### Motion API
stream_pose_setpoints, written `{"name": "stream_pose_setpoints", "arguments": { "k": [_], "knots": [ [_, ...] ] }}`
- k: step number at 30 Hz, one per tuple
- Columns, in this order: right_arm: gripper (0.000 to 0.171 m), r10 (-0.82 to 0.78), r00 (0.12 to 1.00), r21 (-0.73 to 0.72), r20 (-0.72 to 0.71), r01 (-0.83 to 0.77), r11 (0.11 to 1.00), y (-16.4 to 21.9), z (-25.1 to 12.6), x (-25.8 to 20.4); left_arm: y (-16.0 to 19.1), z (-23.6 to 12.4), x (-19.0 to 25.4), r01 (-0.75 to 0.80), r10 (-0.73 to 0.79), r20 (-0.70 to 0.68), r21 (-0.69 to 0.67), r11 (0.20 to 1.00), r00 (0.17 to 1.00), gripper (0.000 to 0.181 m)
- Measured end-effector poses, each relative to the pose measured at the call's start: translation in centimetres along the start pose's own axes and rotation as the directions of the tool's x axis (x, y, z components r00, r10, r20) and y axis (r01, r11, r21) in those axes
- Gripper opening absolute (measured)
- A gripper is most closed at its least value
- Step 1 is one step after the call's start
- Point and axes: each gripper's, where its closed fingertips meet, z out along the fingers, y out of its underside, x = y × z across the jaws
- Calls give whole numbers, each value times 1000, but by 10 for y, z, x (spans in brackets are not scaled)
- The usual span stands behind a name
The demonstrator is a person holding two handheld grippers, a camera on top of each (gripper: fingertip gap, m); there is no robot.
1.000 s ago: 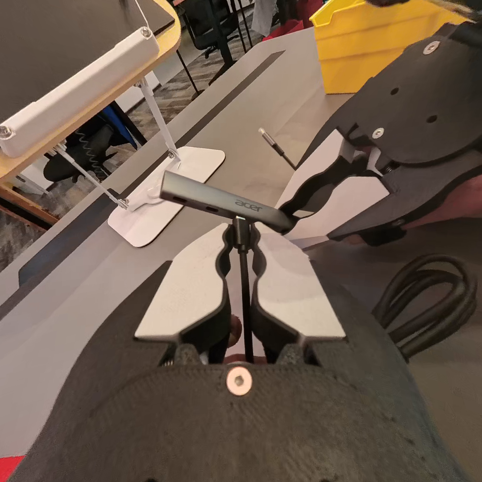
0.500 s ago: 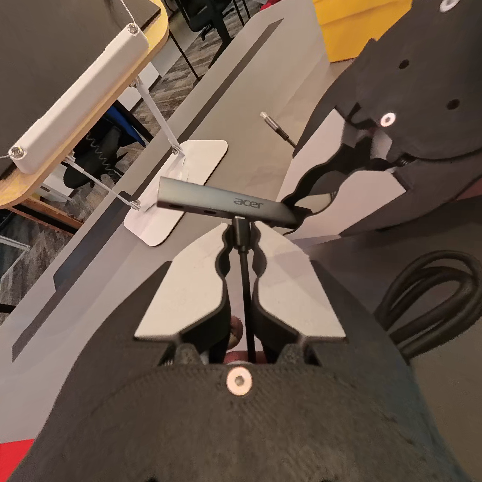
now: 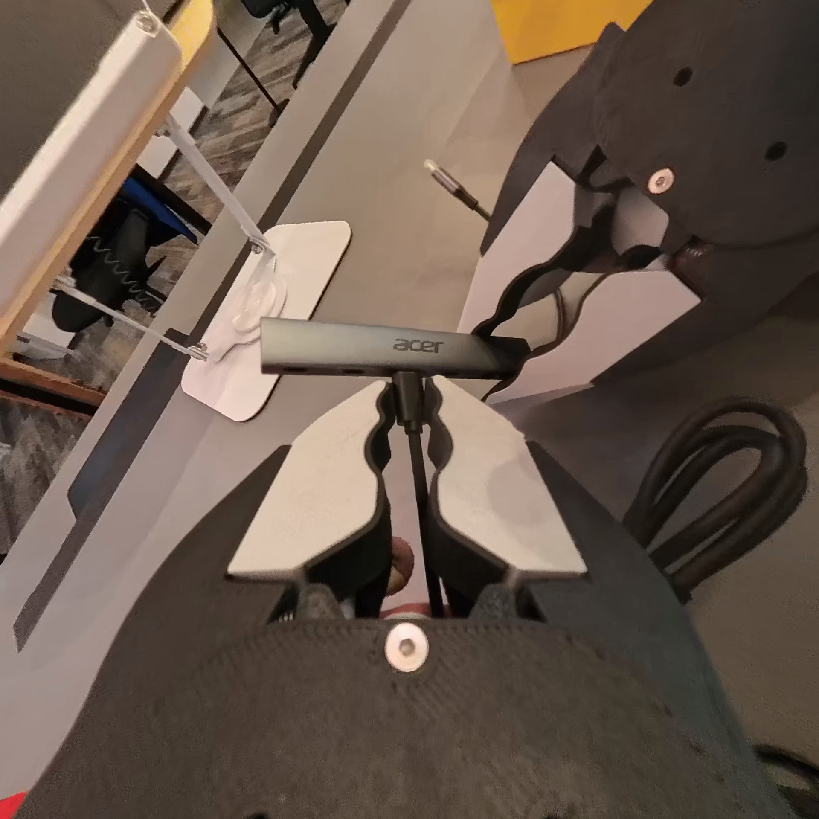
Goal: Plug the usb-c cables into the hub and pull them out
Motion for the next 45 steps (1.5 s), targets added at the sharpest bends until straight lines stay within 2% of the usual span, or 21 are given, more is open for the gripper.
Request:
{"name": "stream_pose_setpoints", "arguments": {
  "k": [5, 13, 22, 30, 38, 45],
  "knots": [
    [19, -3, 1000, 5, 17, 3, 1000, 0, 0, -3, 1, -1, 2, -11, 11, -49, -9, 1000, 999, 12],
    [17, 195, 972, 23, 128, -200, 980, -4, -4, -5, -7, -5, 4, 41, -36, -48, 110, 993, 998, 13],
    [16, 350, 897, 4, 270, -365, 931, -14, -13, -14, -27, -13, 5, -61, 47, 61, 240, 969, 997, 13],
    [17, 367, 871, -19, 327, -382, 924, -21, -19, -22, -41, -18, 8, -194, 140, 185, 320, 927, 973, 13],
    [16, 397, 854, -124, 337, -378, 918, -13, -25, -20, -40, -20, 7, -354, 274, 302, 253, 900, 913, 13],
    [16, 399, 853, -157, 337, -367, 917, -8, -25, -22, -31, -18, 9, -330, 264, 278, 228, 916, 924, 13]
  ]
}}
